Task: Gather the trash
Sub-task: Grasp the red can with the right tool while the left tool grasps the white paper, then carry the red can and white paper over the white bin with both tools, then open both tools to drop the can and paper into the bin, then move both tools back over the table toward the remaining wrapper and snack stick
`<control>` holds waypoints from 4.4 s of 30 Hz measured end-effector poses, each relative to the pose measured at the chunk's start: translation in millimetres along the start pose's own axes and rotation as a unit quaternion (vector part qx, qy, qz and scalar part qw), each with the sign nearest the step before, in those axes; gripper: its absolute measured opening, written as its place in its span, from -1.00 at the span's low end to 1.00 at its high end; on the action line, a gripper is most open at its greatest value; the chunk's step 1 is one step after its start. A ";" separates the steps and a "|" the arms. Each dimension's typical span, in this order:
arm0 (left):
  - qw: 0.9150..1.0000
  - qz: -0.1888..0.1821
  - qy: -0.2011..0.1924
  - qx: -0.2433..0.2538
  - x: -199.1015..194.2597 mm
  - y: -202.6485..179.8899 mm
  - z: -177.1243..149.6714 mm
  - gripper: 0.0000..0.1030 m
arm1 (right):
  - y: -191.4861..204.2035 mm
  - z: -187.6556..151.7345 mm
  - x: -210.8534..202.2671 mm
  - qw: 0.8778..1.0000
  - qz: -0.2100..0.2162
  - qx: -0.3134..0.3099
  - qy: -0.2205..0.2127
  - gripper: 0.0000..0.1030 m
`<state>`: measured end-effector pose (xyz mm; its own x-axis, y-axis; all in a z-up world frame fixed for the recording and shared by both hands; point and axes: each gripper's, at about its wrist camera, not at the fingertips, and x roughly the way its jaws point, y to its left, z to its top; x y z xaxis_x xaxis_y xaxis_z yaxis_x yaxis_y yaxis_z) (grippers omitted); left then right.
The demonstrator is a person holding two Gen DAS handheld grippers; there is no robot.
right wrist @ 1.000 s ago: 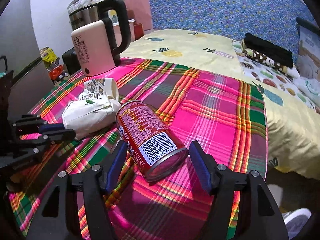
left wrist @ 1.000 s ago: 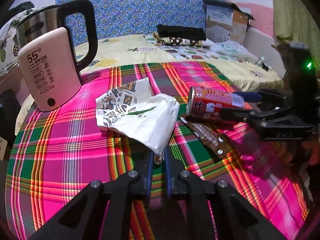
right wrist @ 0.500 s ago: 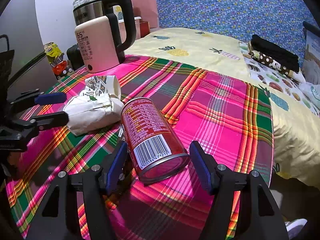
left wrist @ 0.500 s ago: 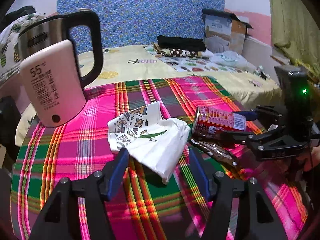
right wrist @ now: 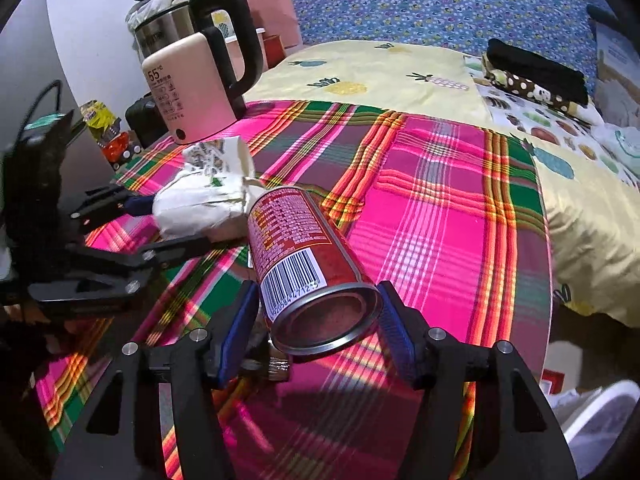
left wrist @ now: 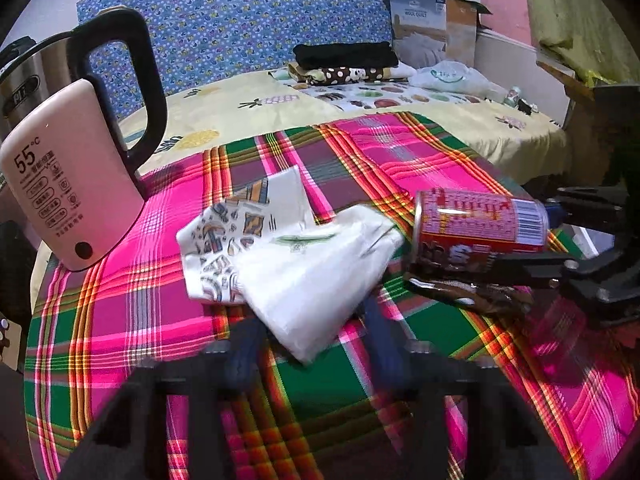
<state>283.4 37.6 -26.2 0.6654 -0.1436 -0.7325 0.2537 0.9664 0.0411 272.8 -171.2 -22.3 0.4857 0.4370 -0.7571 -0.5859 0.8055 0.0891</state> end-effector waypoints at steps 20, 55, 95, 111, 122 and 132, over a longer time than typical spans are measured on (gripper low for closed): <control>0.997 -0.037 -0.044 -0.056 -68.8 -29.2 -20.7 -0.87 | 8.7 -29.2 -50.2 0.997 -0.018 0.055 -0.051 0.14; 0.987 -0.153 -0.045 0.033 -98.2 -188.1 -18.6 -0.87 | -33.0 -112.1 -152.1 0.970 -0.131 0.163 -0.122 0.10; 0.961 -0.258 -0.003 0.104 -53.4 -295.5 -0.5 -0.07 | -97.8 -167.9 -186.7 0.931 -0.255 0.240 -0.105 0.18; 0.970 -0.235 -0.007 0.062 -70.7 -256.0 -15.0 -0.07 | -82.5 -174.2 -201.0 0.924 -0.253 0.252 -0.136 0.15; 0.976 -0.216 -0.008 0.039 -80.6 -234.4 -23.3 -0.07 | -83.6 -176.6 -175.6 0.928 -0.244 0.262 -0.106 -0.58; 0.978 -0.206 -0.016 0.029 -87.8 -228.1 -25.4 -0.07 | -77.5 -179.2 -180.7 0.927 -0.256 0.262 -0.084 -0.58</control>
<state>149.3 -164.8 11.5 0.5188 -0.5261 -0.6739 0.5442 0.8112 -0.2143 114.2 -384.3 -8.4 0.7334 -0.0355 -0.6789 0.1228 0.9891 0.0810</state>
